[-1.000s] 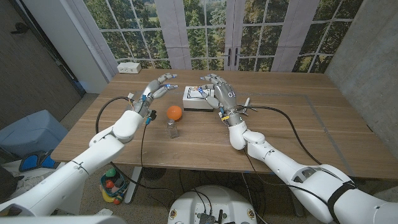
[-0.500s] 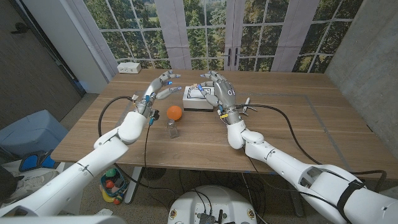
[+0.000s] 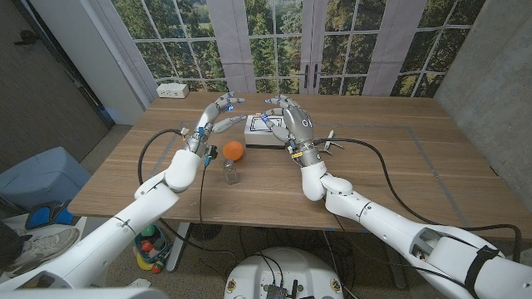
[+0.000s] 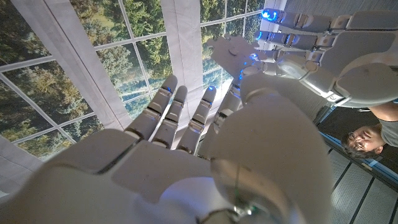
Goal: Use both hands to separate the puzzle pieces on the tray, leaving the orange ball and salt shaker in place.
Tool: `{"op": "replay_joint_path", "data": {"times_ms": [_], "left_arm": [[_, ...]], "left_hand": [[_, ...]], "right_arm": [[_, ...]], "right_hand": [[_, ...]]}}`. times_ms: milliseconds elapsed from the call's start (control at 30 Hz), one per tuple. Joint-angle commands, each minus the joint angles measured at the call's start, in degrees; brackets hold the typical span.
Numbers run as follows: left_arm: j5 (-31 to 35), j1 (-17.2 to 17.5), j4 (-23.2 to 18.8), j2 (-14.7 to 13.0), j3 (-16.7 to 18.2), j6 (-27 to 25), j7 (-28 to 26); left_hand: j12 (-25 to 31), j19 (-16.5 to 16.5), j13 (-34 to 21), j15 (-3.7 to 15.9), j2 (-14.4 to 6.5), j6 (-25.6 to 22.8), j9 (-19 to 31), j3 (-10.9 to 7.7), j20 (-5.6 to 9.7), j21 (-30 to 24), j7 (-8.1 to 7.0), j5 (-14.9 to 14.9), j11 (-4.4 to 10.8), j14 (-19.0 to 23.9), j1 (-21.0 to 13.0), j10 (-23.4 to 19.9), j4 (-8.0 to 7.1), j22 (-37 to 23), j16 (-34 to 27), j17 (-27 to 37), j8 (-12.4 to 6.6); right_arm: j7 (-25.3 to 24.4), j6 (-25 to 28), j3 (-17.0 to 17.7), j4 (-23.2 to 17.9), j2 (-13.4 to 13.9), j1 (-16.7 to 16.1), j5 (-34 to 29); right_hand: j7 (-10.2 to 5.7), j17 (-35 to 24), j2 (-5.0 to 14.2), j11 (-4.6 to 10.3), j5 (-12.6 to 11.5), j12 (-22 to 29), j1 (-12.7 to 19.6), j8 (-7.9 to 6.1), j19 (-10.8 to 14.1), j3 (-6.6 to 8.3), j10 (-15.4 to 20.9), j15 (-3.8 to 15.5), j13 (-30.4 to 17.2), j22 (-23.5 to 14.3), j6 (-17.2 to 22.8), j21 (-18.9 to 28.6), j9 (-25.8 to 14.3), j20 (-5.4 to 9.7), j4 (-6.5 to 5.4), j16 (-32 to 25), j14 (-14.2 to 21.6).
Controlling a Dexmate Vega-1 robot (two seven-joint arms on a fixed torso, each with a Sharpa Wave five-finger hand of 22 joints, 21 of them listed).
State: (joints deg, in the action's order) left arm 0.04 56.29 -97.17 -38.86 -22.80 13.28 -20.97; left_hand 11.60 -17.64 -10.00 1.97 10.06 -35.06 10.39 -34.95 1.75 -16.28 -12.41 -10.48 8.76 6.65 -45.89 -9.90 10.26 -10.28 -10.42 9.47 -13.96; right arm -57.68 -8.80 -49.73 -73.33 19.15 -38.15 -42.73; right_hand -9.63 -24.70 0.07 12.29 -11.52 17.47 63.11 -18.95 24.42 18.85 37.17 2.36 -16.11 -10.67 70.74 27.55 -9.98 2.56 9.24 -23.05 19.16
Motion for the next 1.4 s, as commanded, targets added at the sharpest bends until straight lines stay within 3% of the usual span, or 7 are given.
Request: {"op": "replay_joint_path", "data": {"times_ms": [33, 167, 433, 733, 1100, 1200, 1400], "left_arm": [[-2.2, -2.0, 2.7, 1.2, -1.6, 1.5, 4.0], [-1.9, -2.1, 2.1, 0.9, -1.9, 0.3, 4.5], [-2.0, -2.1, 1.2, 0.8, -2.1, -0.9, 4.7], [-2.7, -1.8, 2.3, 2.4, -1.9, 2.2, 3.2], [-5.0, -1.1, 2.8, 4.0, -1.1, 5.8, 3.3], [-4.5, -0.6, 3.4, 5.4, -0.7, 7.3, 1.2], [-4.6, 0.1, 3.3, 6.6, -0.2, 7.6, -0.2]], "left_hand": [[-0.3, -0.1, -0.3, 2.78, 0.7, 0.4, 0.1, 1.45, -0.15, 0.5, 0.01, -0.7, -0.16, -0.4, -0.3, 0.3, -0.17, -0.1, 0.3, 0.2, 0.35], [-0.4, -0.7, -0.3, 3.35, 0.1, -0.7, 0.2, 2.36, 0.85, 0.6, 0.01, -1.0, 0.37, -0.6, -1.4, 0.3, -0.05, -0.1, 0.3, 0.2, 0.19], [-0.4, -0.9, -0.3, 3.5, -1.1, -2.2, 0.3, 2.41, 0.88, 1.1, -0.14, -0.6, 0.57, -0.9, -4.1, 0.3, 0.29, -0.1, 0.3, 0.2, 0.0], [0.5, -2.7, -0.2, 4.61, -2.5, -9.3, 0.4, 3.08, 0.41, 1.6, -0.07, 0.4, 1.62, 1.4, -9.5, -3.5, 0.09, -0.1, -0.2, 0.1, -1.45], [0.7, -3.9, -0.2, 5.27, -4.6, -15.6, 0.1, 4.07, 0.1, 1.7, -0.03, 0.4, 1.92, 3.4, -12.7, -6.0, -0.26, -0.4, -0.1, 0.1, -2.01], [0.8, -5.1, -0.2, 6.43, -6.2, -23.1, 0.3, 5.84, 0.68, 1.6, 1.43, 0.5, 2.79, 5.7, -14.0, -8.9, -0.69, -0.6, -0.4, 0.1, -3.1], [0.8, -5.9, -0.3, 6.76, -8.3, -26.5, 0.6, 6.71, 0.96, 1.4, 3.43, 0.5, 3.18, 7.5, -14.7, -10.6, -0.91, -0.7, -0.4, 0.1, -3.53]], "right_arm": [[1.9, 3.7, -1.4, -3.3, 0.6, -0.1, 2.4], [1.8, 3.1, -1.4, -3.0, 0.5, 0.2, 3.2], [1.1, 2.1, -1.4, -2.8, 0.2, 0.5, 4.0], [1.4, 1.3, -1.3, -3.8, 0.9, 0.2, 4.1], [2.0, 0.9, -1.2, -5.7, 2.0, -0.6, 3.2], [2.2, 0.8, -1.0, -6.2, 2.2, -0.9, 3.2], [2.7, 0.2, -0.6, -7.6, 3.0, -1.6, 3.0]], "right_hand": [[0.15, -0.2, -0.3, -0.03, -0.5, 0.1, 0.0, 0.17, 0.0, 0.47, 0.5, 9.8, -0.1, -0.1, 0.6, -0.1, -0.2, 0.82, 0.07, 0.4, -0.3], [0.2, -0.1, -0.29, -0.03, -0.6, 0.0, 0.0, 0.25, 0.0, 0.53, 0.5, 9.76, -0.1, -0.1, 0.6, -0.1, -0.2, 0.73, 0.01, 0.5, -0.3], [0.28, -0.1, -0.27, -0.02, -0.6, 0.0, -0.2, 0.41, 0.1, 0.66, 0.6, 9.72, -0.2, -0.1, 0.7, -0.1, -0.2, 0.66, -0.07, 0.6, -0.2], [0.39, 0.0, -0.29, 0.0, -0.6, 0.0, -0.3, 0.64, 0.1, 0.85, 1.0, 9.7, -0.2, 0.0, 0.7, -0.1, -0.2, 0.59, -0.1, 0.7, -0.1], [0.31, 0.0, -0.25, 0.01, -0.6, 0.0, -0.4, 0.84, 0.1, 1.06, 1.3, 9.72, -0.3, 0.0, 0.7, -0.1, -0.2, 0.56, -0.15, 0.8, 0.0], [0.28, 0.0, -0.23, 0.01, -0.6, -0.1, -0.4, 0.89, 0.1, 1.14, 1.4, 9.73, -0.3, 0.0, 0.8, -0.1, -0.3, 0.48, -0.16, 0.8, 0.1], [0.32, 0.1, -0.25, 0.01, -0.6, -0.1, -0.5, 1.06, 0.0, 1.28, 1.5, 9.72, -0.3, 0.0, 0.7, -0.1, -0.3, 0.29, -0.17, 0.9, 0.1]]}}
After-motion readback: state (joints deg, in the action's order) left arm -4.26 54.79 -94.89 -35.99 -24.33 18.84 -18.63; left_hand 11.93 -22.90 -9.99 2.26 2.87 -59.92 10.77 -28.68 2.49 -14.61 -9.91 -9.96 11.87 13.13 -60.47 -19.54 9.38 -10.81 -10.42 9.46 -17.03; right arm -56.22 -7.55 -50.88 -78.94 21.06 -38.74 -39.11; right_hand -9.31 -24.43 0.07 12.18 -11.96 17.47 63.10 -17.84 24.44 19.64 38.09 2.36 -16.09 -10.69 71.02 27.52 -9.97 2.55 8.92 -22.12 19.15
